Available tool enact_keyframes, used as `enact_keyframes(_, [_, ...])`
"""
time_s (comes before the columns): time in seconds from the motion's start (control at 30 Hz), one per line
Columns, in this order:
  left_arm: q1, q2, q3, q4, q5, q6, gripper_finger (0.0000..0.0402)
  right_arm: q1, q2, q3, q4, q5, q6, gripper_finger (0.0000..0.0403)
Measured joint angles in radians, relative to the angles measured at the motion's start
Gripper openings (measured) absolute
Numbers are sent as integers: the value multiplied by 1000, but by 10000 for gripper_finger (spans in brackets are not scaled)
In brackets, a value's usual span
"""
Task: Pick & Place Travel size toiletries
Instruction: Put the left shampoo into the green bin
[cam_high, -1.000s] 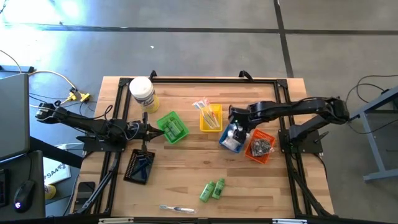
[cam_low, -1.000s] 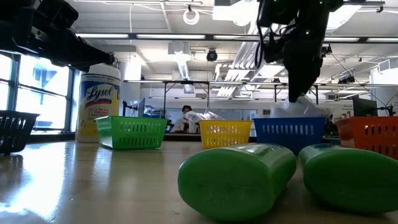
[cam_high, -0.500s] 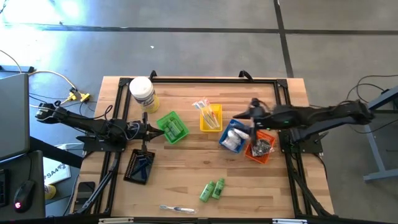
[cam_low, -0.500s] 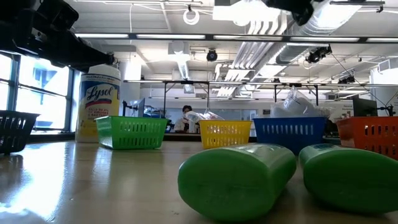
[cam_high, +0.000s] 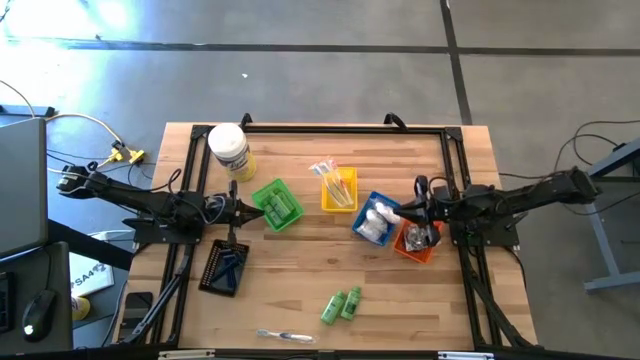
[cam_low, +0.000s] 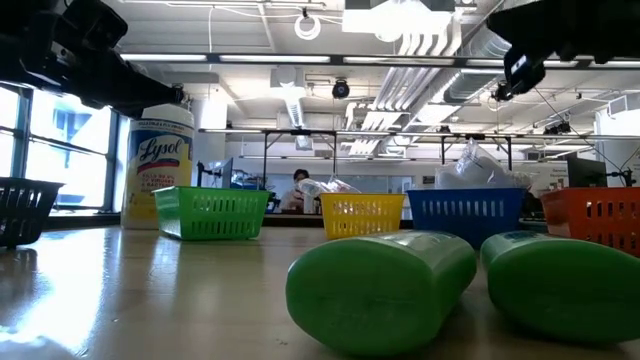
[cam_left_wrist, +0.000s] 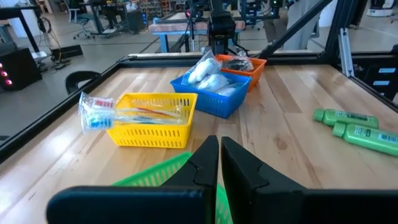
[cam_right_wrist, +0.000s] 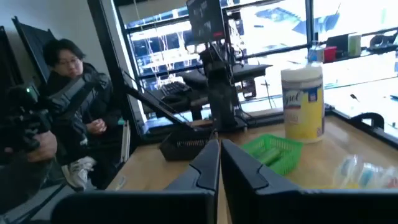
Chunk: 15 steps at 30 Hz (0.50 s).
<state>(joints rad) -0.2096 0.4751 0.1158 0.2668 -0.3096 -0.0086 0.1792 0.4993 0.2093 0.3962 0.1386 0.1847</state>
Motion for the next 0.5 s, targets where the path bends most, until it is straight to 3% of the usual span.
enact_keyframes(0.2, [0, 4, 0, -30, 1, -6, 17, 0, -15, -72, 55, -7, -5, 8])
enact_keyframes(0.33, [0, 23, 15, -33, 0, -132, 17, 0, 0, -85, 66, -7, -23, 9])
enact_keyframes(0.5, [-57, 195, 149, -98, 35, -198, 8, 0, 31, -97, 65, -7, -30, 9])
